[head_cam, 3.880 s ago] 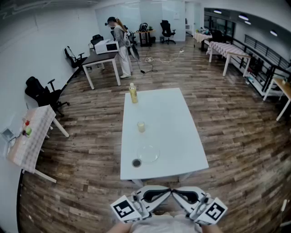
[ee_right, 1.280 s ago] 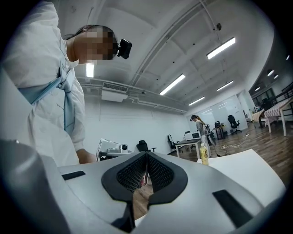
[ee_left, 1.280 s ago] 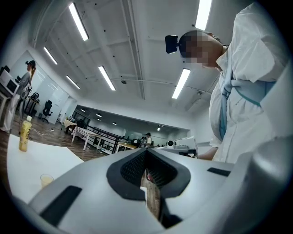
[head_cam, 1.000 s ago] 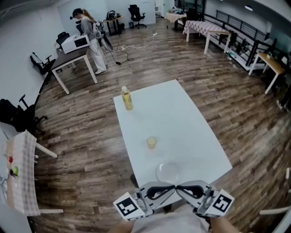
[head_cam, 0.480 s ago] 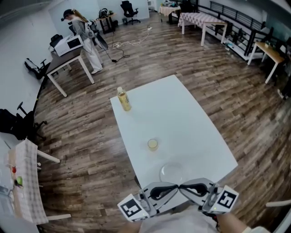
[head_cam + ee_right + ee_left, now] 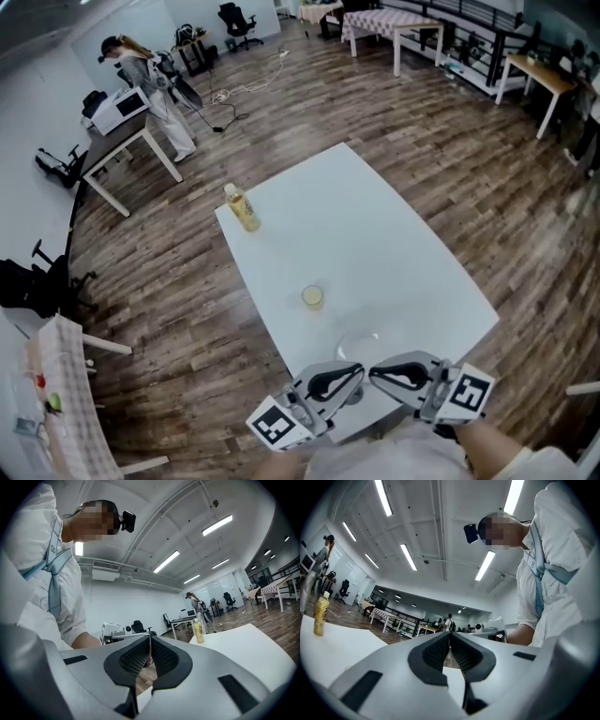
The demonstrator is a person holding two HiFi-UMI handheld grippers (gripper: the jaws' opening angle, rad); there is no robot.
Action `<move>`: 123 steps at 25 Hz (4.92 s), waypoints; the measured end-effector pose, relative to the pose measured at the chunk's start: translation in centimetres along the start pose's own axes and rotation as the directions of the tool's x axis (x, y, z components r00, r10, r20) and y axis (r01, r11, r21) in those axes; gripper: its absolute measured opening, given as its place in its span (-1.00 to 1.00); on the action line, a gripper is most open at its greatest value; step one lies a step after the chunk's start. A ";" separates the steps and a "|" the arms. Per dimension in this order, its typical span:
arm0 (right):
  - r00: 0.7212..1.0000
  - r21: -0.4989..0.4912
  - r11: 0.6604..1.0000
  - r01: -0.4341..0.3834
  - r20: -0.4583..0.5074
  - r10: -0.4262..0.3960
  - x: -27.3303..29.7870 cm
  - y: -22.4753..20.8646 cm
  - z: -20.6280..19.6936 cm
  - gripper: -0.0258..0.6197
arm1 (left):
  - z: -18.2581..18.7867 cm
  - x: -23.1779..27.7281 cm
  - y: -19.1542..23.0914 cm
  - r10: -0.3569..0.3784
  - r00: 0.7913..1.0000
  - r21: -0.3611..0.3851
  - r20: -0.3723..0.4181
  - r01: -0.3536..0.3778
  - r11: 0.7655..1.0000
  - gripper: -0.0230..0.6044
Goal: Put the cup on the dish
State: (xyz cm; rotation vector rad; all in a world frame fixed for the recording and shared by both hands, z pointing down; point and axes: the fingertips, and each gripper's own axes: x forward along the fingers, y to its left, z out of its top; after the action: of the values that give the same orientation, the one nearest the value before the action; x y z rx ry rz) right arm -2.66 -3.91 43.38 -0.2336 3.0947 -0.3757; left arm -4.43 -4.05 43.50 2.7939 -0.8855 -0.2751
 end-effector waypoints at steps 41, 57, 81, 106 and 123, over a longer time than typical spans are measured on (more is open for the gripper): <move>0.993 0.021 0.996 0.083 -0.092 -0.080 -3.4 -0.5 -1.6 -0.82 | -7.6 -2.0 18.0 0.365 0.922 0.111 -0.127 -0.353 0.929 0.35; 0.993 0.028 0.996 0.082 -0.092 -0.079 -3.8 -1.8 -1.2 -0.82 | -12.9 -0.9 23.9 0.443 0.857 0.179 -0.265 -0.408 0.895 0.34; 0.986 0.027 0.994 0.107 -0.130 -0.102 -5.0 -2.4 -2.3 -0.82 | -17.0 -1.0 26.6 0.487 0.763 0.210 -0.425 -0.441 0.873 -0.07; 0.985 -0.004 0.992 0.125 -0.122 -0.125 -5.1 -1.6 -2.2 -0.82 | -16.6 -0.3 23.2 0.421 0.787 0.223 -0.451 -0.358 0.907 -0.09; 0.984 -0.009 0.987 0.157 -0.080 -0.158 -5.5 -0.5 -1.7 -0.82 | -17.6 2.7 14.1 0.247 0.848 0.177 -0.469 -0.184 0.967 -0.09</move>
State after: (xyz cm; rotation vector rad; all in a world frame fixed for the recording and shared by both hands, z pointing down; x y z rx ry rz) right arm 2.81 -3.18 45.14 -0.4773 3.1650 -0.3934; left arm -5.80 -14.62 63.59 2.6340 -1.0926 0.5218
